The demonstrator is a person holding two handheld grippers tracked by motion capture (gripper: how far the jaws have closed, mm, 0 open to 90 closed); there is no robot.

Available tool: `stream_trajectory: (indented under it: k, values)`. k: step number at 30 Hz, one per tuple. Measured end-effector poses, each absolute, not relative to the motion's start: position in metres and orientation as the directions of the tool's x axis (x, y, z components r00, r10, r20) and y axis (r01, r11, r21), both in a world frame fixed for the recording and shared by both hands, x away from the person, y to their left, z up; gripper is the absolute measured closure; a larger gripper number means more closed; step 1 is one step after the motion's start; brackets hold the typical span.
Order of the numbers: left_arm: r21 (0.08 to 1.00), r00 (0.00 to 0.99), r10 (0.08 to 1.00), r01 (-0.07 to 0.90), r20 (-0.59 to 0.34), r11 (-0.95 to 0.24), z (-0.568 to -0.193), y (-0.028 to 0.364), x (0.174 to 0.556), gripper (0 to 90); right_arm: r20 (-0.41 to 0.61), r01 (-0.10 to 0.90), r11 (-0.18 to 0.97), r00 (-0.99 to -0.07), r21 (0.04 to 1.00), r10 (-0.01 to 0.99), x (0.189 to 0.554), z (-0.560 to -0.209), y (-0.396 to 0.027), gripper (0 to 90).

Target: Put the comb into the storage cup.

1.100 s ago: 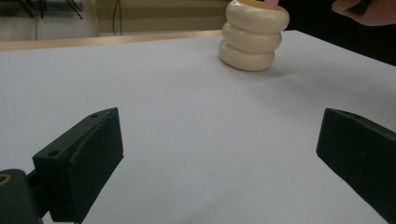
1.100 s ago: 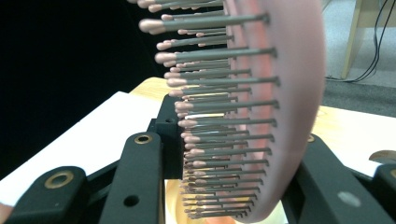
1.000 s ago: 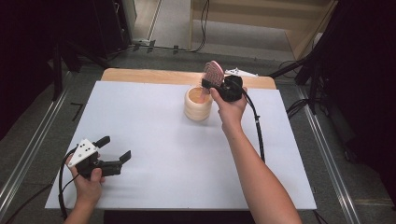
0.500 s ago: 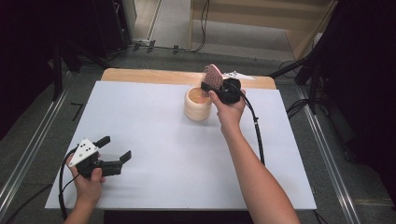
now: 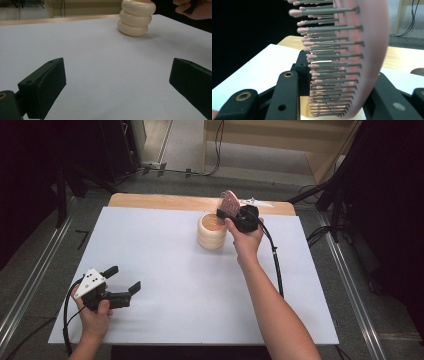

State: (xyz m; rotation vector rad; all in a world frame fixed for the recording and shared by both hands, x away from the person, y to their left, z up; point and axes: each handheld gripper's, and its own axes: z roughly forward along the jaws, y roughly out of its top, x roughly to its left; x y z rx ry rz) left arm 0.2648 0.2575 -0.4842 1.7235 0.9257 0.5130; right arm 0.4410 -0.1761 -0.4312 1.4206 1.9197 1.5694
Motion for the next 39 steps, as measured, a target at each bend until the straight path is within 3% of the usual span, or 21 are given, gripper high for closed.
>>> stream_trajectory:
  k: [13, 19, 27, 35, 37, 39]
  values:
    - [0.933, 0.606, 0.789, 0.333, -0.100, -0.137, -0.484, 0.257, 0.265, 0.9, 0.389, 0.525, -0.121, -0.437, 0.842, 0.811, 0.442, -0.437, -0.192, 55.5]
    - [0.933, 0.606, 0.789, 0.333, -0.100, -0.138, -0.484, 0.257, 0.265, 0.9, 0.387, 0.535, -0.110, -0.440, 0.838, 0.810, 0.440, -0.441, -0.196, 40.5]
    - [0.932, 0.607, 0.788, 0.333, -0.100, -0.139, -0.484, 0.257, 0.265, 0.9, 0.340, 0.517, -0.055, -0.475, 0.854, 0.812, 0.432, -0.442, -0.201, 12.9]
    - [0.932, 0.606, 0.789, 0.334, -0.099, -0.140, -0.484, 0.257, 0.265, 0.9, 0.255, 0.484, 0.033, -0.515, 0.874, 0.818, 0.418, -0.441, -0.199, 7.3]
    - [0.932, 0.606, 0.789, 0.334, -0.099, -0.140, -0.484, 0.257, 0.265, 0.9, 0.257, 0.483, 0.034, -0.522, 0.875, 0.813, 0.415, -0.442, -0.200, 0.0]
    - [0.933, 0.607, 0.789, 0.333, -0.099, -0.139, -0.484, 0.257, 0.265, 0.9, 0.259, 0.481, 0.038, -0.536, 0.876, 0.804, 0.411, -0.443, -0.201, 0.0]
